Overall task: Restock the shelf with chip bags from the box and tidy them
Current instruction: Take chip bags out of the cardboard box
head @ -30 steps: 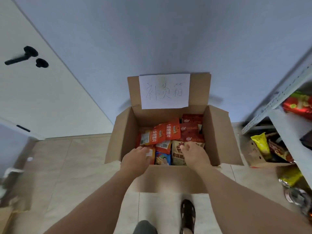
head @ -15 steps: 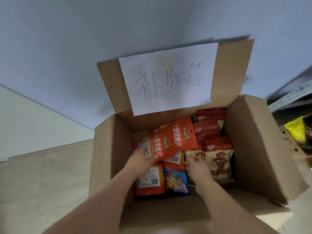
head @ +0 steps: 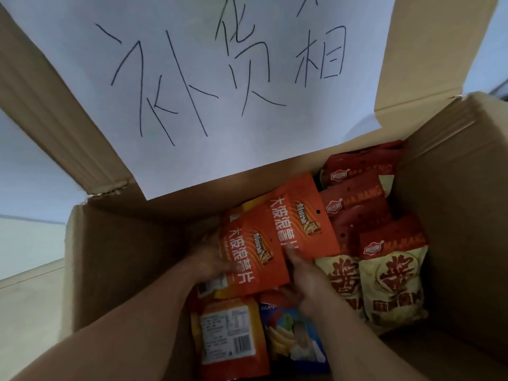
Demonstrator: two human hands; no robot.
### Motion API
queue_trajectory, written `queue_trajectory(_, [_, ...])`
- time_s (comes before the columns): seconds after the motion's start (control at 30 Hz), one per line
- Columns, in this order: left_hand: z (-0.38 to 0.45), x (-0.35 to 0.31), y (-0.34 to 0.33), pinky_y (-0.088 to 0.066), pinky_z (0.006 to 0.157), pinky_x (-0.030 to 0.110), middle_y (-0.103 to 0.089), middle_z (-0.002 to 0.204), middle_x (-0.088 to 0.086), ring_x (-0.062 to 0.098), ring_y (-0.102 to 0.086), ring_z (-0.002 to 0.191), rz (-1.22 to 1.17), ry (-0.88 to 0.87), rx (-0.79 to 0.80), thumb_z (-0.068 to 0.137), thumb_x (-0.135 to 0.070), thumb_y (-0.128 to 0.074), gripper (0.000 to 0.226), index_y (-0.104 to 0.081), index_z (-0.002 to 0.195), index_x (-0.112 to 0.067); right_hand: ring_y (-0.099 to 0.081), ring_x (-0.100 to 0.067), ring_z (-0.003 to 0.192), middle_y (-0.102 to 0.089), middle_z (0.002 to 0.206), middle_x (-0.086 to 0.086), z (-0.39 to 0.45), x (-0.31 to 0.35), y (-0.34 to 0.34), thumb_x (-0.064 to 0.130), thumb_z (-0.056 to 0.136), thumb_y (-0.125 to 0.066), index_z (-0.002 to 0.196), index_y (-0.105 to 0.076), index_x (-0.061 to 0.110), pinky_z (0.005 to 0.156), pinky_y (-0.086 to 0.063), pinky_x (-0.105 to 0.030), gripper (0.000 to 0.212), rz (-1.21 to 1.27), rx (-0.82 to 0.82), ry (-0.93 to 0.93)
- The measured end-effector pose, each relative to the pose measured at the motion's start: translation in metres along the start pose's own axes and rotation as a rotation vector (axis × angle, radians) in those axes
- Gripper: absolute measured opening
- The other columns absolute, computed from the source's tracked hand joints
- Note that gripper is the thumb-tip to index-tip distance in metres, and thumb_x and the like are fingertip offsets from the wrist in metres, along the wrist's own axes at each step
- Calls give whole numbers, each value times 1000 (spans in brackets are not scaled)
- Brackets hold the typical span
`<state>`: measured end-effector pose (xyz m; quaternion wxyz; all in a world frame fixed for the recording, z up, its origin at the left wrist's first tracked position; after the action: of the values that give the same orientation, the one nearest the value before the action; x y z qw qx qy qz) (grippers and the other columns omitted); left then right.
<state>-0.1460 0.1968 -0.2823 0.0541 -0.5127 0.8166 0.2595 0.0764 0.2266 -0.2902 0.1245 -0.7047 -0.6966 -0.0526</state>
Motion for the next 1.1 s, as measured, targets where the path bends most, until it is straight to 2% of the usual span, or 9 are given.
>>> queue_trajectory(0.1, [8, 5, 2, -43, 113, 50, -44, 151, -6, 20, -46, 138, 109, 9, 19, 30, -76, -89, 149, -19, 156, -42, -72, -31, 85, -74, 103, -12, 1, 7, 7, 48, 96, -59, 117, -62, 19, 63, -61, -41, 36, 111, -48, 90])
queue_trajectory(0.17, [7, 10, 2, -39, 116, 49, -36, 159, -2, 25, -39, 144, 257, 32, 10, 25, -85, -82, 156, -16, 159, -37, -71, -32, 89, -73, 107, -11, 0, 9, 22, 50, 96, -58, 116, -62, 22, 74, -60, -47, 34, 226, -118, 170])
queue_trajectory(0.23, [-2, 8, -5, -43, 113, 42, -43, 155, 1, 24, -47, 138, 277, 51, 52, 27, -84, -83, 155, -23, 158, -28, -69, -30, 100, -72, 112, -5, -9, 10, 38, 55, 92, -61, 123, -58, 28, 90, -56, -54, 40, 258, -187, 260])
queue_trajectory(0.37, [-15, 1, -24, -52, 99, 31, -66, 116, -14, 9, -65, 108, 199, 56, 129, 67, -45, -92, 72, -51, 124, -33, -70, -31, 100, -73, 110, -5, -15, 6, 36, 41, 82, -80, 121, -62, 27, 87, -57, -58, 45, 193, -103, 253])
queue_trajectory(0.5, [-20, 2, -33, -51, 106, 35, -70, 108, -17, 5, -67, 103, 162, 63, 239, 75, -35, -89, 42, -59, 103, -41, -69, -32, 99, -73, 107, -8, -15, 10, 30, 27, 89, -75, 110, -65, 24, 91, -55, -57, 23, 187, -55, 178])
queue_trajectory(0.73, [-56, -15, -33, -49, 107, 37, -71, 117, -12, 10, -66, 110, 151, 32, 270, 77, -42, -86, 46, -61, 115, -37, -69, -30, 103, -73, 112, -7, -50, 19, 66, 30, 98, -63, 113, -63, 28, 95, -52, -57, 16, 206, -52, 199])
queue_trajectory(0.87, [-113, -48, -29, -54, 100, 38, -73, 115, -9, 12, -70, 107, 115, -12, 278, 79, -39, -85, 47, -62, 120, -33, -73, -32, 95, -76, 104, -9, -109, 26, 92, 30, 93, -69, 109, -62, 30, 82, -57, -60, 18, 221, -51, 212])
queue_trajectory(0.93, [-152, -70, -23, -54, 96, 34, -73, 112, -8, 10, -70, 104, 105, -32, 288, 81, -36, -83, 41, -60, 115, -35, -74, -33, 93, -76, 105, -11, -148, 34, 97, 29, 91, -72, 115, -61, 27, 82, -58, -60, 26, 243, -19, 232])
queue_trajectory(1.1, [-249, -111, -2, -53, 104, 46, -79, 109, -6, 16, -75, 102, 87, -112, 312, 78, -38, -86, 48, -68, 119, -24, -72, -35, 102, -74, 113, -14, -242, 67, 96, 18, 94, -68, 124, -62, 14, 91, -55, -58, 31, 288, 86, 343])
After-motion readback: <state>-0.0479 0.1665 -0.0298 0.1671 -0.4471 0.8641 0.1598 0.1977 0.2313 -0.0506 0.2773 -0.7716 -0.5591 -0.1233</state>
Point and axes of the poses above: each hand's wrist, its own z-axis towards the middle knuckle, its own y-axis out of the back of the hand, x = y × z, the point moved 5 cm from there along z, towards the middle knuckle
